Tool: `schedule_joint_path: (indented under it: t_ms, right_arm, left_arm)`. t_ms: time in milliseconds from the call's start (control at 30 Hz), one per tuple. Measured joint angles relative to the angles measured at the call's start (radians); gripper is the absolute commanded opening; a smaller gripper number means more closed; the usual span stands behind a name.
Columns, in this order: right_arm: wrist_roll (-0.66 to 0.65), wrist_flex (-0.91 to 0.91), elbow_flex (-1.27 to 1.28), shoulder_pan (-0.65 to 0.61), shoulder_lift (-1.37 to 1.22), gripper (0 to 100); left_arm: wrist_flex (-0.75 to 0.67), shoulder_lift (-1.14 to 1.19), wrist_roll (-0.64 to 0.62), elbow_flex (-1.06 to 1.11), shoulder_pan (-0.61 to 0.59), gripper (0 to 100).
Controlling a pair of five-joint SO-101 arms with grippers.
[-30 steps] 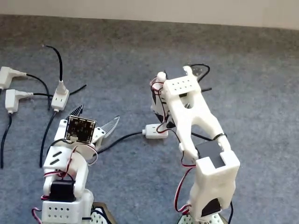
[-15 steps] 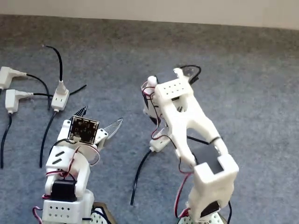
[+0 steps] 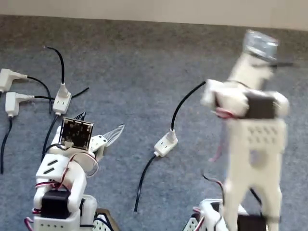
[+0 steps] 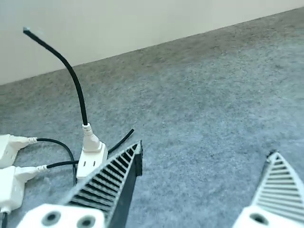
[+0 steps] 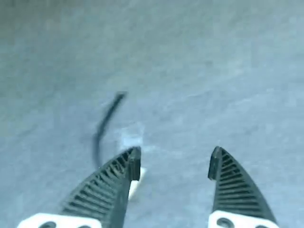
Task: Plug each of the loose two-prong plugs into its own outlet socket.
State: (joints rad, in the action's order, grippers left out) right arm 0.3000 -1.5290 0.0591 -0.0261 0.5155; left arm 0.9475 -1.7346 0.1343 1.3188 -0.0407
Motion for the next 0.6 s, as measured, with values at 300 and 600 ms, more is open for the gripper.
schedule_joint_path:
  t_ms: [300, 600]
  right_arm:
    - [-0.281, 0.477, 0.901, 0.267, 0.68, 22.8]
    - [-0.431, 0.508, 1.587, 0.272, 1.28, 22.8]
  left_arm:
    - [0.259, 0.652, 0.018, -0.525, 0.187, 37]
    - [0.394, 1.244, 0.229, -0.753, 0.425, 37]
